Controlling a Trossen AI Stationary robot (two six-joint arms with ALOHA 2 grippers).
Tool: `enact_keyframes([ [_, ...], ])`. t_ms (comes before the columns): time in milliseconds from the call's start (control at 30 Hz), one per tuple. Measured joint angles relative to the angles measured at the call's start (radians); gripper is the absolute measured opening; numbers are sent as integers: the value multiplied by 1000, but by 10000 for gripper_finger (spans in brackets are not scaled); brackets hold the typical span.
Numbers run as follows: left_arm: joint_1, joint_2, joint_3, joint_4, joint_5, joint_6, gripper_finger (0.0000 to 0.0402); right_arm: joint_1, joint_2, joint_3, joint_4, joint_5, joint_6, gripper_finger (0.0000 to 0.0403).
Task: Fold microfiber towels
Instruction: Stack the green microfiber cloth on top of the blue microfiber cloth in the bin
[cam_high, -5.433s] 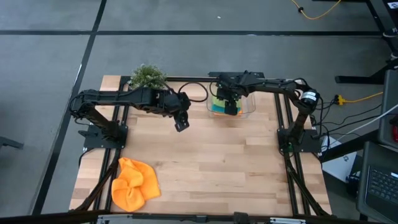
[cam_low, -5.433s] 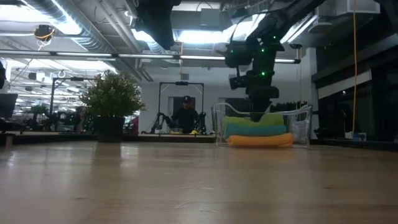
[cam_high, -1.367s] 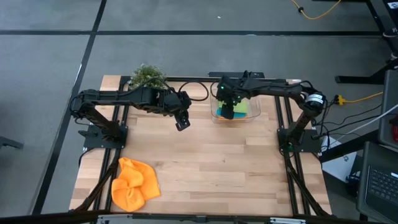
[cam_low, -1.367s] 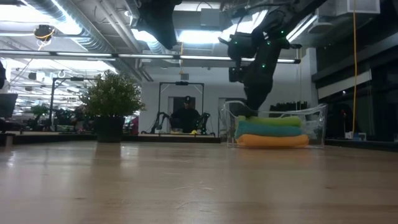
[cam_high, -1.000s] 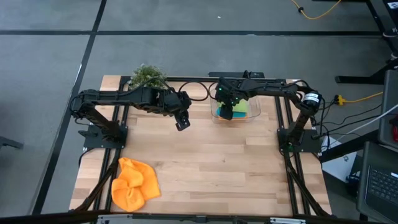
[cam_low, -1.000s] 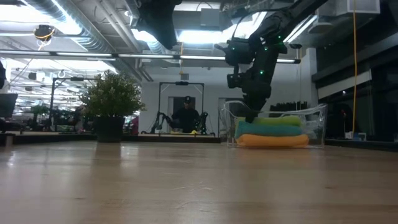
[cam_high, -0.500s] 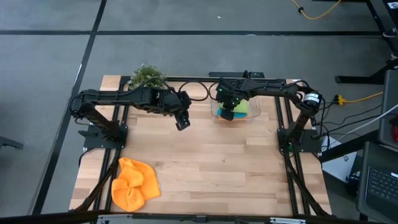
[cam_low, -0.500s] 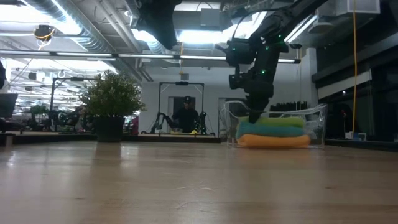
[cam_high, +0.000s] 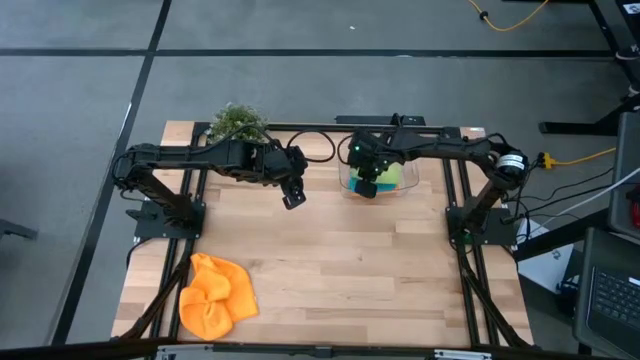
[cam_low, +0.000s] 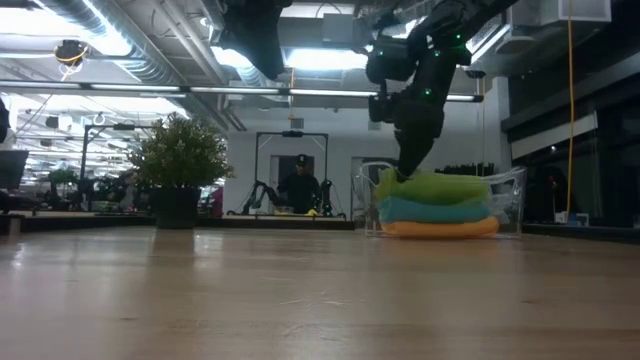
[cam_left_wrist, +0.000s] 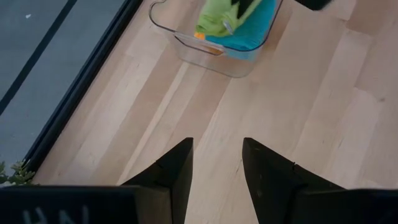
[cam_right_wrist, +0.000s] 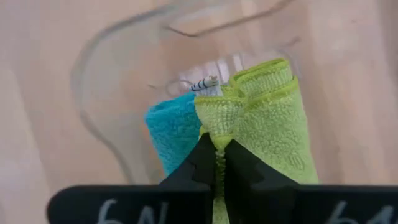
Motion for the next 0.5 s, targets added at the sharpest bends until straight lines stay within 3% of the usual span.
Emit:
enact_keyframes([
  [133, 0, 0, 0, 0, 0, 0, 133, 42, 3, 0, 4, 8, 7, 16],
  [300, 0, 0, 0, 0, 0, -1, 133, 76, 3, 0, -5, 168, 1, 15],
  [500, 0, 0, 0, 0, 0, -1, 133, 88, 2, 0, -47, 119, 22, 15],
])
